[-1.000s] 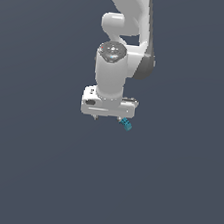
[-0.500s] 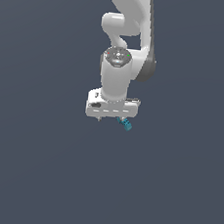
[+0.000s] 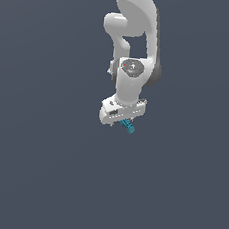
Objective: Pick up the object and move it to a goal position.
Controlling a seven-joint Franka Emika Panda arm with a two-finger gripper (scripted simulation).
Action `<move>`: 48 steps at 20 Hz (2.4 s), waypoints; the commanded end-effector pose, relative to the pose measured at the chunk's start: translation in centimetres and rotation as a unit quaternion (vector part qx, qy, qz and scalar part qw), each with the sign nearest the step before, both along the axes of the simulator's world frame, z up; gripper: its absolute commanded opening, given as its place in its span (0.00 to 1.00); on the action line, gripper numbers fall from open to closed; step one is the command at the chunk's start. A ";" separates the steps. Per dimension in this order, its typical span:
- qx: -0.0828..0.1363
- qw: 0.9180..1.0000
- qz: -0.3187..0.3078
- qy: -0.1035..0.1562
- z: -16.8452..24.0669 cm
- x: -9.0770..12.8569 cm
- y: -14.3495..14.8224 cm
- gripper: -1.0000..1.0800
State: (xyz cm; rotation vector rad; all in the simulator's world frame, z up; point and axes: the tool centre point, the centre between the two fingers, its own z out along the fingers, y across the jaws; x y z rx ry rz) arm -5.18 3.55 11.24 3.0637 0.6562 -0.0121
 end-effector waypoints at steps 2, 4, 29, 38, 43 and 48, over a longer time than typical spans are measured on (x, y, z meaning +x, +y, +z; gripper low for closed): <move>0.001 0.998 0.058 -0.001 -1.6 -1.6 1.4 0.96; 0.002 0.996 0.085 -0.001 -2.2 -2.4 2.1 0.96; 0.005 0.987 0.158 -0.002 -7.7 -4.9 3.9 0.96; 0.005 0.987 0.159 -0.002 -9.0 -4.8 3.9 0.00; 0.005 0.987 0.159 -0.002 -9.0 -4.8 3.9 0.00; 0.005 0.987 0.158 -0.002 -9.0 -4.8 3.9 0.00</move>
